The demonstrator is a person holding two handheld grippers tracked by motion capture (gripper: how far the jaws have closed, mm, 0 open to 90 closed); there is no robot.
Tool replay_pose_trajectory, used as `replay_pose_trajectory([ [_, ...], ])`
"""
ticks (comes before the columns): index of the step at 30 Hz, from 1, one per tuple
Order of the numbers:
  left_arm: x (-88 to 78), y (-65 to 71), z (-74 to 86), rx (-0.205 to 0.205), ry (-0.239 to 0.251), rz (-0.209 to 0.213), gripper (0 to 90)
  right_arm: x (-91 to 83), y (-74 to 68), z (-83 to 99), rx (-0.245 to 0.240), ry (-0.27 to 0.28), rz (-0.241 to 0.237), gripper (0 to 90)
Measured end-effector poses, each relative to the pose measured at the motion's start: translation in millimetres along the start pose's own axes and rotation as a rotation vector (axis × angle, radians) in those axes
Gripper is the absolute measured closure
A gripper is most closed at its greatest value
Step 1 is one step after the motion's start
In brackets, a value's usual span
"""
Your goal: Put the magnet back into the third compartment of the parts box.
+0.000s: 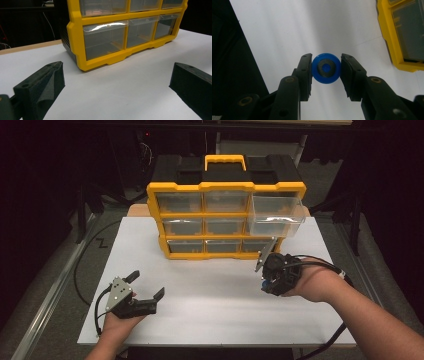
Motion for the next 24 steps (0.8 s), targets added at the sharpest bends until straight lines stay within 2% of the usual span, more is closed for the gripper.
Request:
replay_pose_trajectory([
  [19, -0.1, 0.6, -0.1, 0.0, 0.002, 0.006, 0.4, -29.0, 10.0, -8.8, -0.018, -0.015, 0.024, 65.0],
  [24, -0.3, 0.4, -0.3, 0.0, 0.003, 0.006, 0.4, -36.7, 13.5, -11.2, -0.011, -0.007, 0.008, 65.0],
])
Point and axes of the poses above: each handheld gripper's, and its own axes: x roughly forward along the jaws, z roughly out of its underside, y roughly to its right, the point moved 3 cm from there along x, roughly forward along the jaws, and after that the axes turned 1 degree about z, right-handed, at the moved point
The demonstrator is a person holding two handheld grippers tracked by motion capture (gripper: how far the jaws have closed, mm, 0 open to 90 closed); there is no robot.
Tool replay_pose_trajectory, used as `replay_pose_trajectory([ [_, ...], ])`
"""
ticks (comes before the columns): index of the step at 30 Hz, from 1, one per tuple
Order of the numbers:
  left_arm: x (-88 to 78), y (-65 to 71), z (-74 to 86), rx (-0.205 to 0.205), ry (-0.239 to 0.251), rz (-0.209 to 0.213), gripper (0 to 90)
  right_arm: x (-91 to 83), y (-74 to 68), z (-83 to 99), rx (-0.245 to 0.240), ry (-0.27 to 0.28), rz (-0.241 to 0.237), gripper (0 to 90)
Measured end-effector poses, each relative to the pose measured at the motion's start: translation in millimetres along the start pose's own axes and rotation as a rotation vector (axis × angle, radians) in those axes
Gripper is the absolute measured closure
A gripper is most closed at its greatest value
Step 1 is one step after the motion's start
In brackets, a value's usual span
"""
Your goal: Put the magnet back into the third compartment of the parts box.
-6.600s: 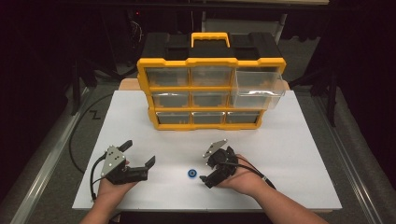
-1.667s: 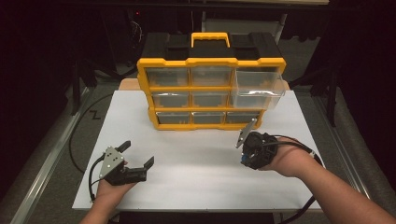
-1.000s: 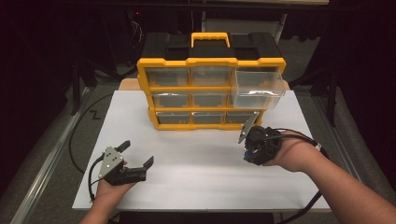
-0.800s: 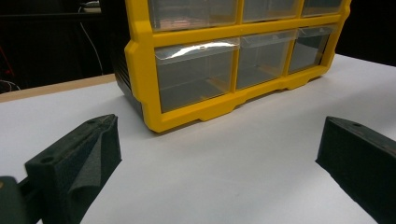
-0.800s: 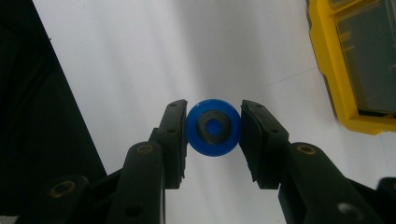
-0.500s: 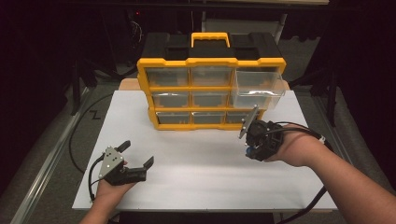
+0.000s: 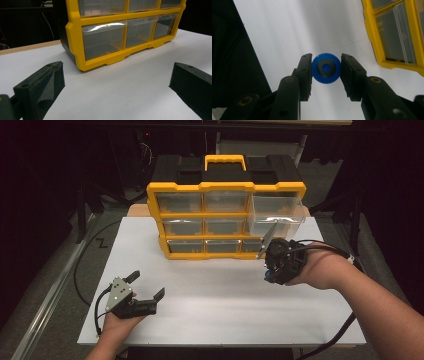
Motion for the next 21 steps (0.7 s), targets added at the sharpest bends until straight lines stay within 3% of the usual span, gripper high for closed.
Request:
replay_pose_trajectory([
  [21, -0.8, -0.3, -0.2, -0.005, 0.004, -0.001, 0.4, -35.1, 13.2, -10.7, 0.003, -0.025, 0.029, 65.0],
])
Point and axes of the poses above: each handheld gripper's, and its own axes: x roughly forward along the jaws, z roughly out of its underside, y roughly to its right, the point moved 3 cm from there along x, roughly forward along the jaws, and after that the axes turned 1 degree about z, right-handed, at the moved point
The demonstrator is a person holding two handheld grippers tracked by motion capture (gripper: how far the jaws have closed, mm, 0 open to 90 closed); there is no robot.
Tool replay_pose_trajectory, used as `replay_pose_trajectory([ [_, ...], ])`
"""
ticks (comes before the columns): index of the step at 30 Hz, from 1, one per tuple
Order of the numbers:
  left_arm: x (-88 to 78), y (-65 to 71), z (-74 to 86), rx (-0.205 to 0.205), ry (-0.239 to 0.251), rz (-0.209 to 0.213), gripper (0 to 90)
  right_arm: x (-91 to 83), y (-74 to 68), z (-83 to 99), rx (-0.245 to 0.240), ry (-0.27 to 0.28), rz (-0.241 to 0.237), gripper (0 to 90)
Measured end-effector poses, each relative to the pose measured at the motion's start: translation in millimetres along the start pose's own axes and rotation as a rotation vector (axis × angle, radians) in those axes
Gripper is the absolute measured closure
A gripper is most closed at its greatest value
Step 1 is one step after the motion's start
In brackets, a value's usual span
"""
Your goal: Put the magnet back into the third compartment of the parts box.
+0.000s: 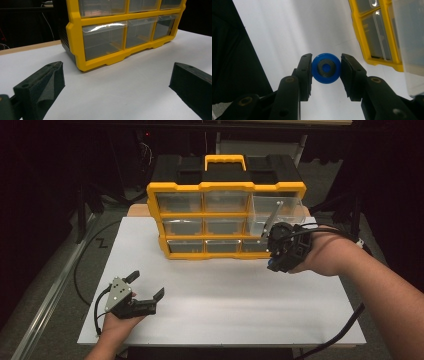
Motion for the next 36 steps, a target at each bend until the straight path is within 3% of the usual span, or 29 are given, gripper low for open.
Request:
replay_pose_trajectory([
  [36, -0.6, -1.1, 0.7, -0.005, -0.001, 0.005, 0.4, -41.5, 30.9, -15.4, 0.006, -0.025, 0.023, 65.0],
])
Point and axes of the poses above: each handheld gripper's, and its own axes: x roughly forward along the jaws, z roughly out of its underside, y roughly to its right, the point moved 3 cm from there along x, roughly forward along the jaws, and after that the axes turned 1 degree about z, right-handed, at the moved point
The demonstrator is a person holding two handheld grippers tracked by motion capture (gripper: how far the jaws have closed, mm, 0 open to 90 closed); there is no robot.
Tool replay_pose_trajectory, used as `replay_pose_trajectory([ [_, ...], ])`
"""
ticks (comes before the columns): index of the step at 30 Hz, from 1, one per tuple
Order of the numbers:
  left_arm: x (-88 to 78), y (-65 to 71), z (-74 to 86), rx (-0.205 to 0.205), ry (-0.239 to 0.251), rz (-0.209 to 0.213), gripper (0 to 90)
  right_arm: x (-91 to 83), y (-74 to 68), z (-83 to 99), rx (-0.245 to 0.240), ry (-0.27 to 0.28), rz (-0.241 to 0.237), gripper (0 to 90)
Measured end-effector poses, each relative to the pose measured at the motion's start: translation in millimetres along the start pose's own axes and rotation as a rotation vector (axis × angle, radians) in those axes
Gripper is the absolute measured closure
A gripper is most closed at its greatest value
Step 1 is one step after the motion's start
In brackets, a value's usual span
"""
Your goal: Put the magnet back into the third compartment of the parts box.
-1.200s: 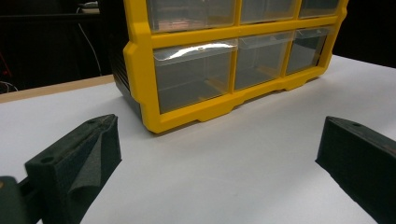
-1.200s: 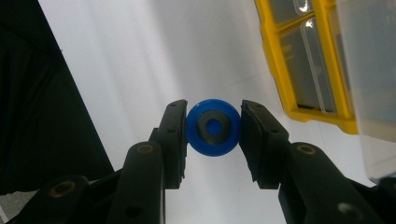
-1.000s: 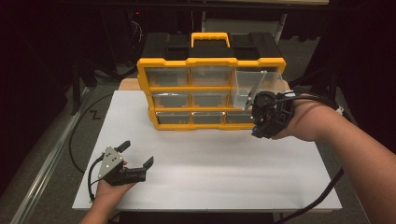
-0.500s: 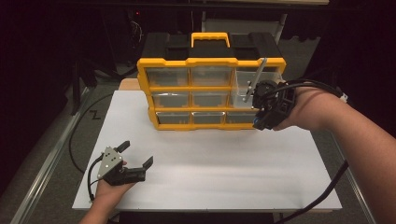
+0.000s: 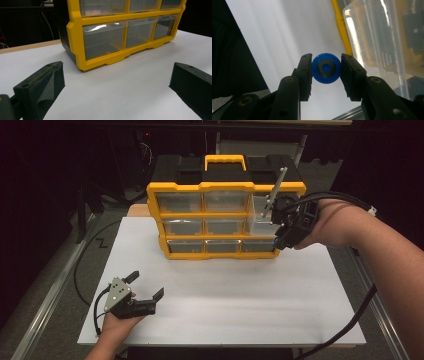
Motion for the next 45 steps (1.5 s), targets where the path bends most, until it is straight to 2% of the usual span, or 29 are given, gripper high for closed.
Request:
replay_pose_trajectory([
  [15, -0.2, 0.0, 0.2, 0.0, 0.0, 0.001, 0.4, -18.3, 11.7, 1.1, 0.02, 0.0, 0.019, 65.0],
  [25, -0.2, 0.0, 0.2, 0.001, 0.0, 0.002, 0.5, -24.9, 17.0, -2.9, 0.021, 0.001, 0.03, 65.0],
  [35, -0.2, 0.1, 0.3, 0.003, -0.002, 0.004, 0.5, -33.2, 26.9, -6.6, 0.044, 0.011, 0.043, 65.0],
  [45, -0.3, -0.1, 0.6, 0.002, -0.003, 0.004, 0.6, -35.0, 34.9, -11.7, 0.052, 0.008, 0.044, 65.0],
])
Point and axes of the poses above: each handheld gripper's, and its own axes: x roughly forward along the jaws, z roughly out of its underside, y roughly to its right, the point moved 3 cm from there along x, roughly forward along the jaws, and after that the axes turned 1 degree about z, right-handed, at the moved point
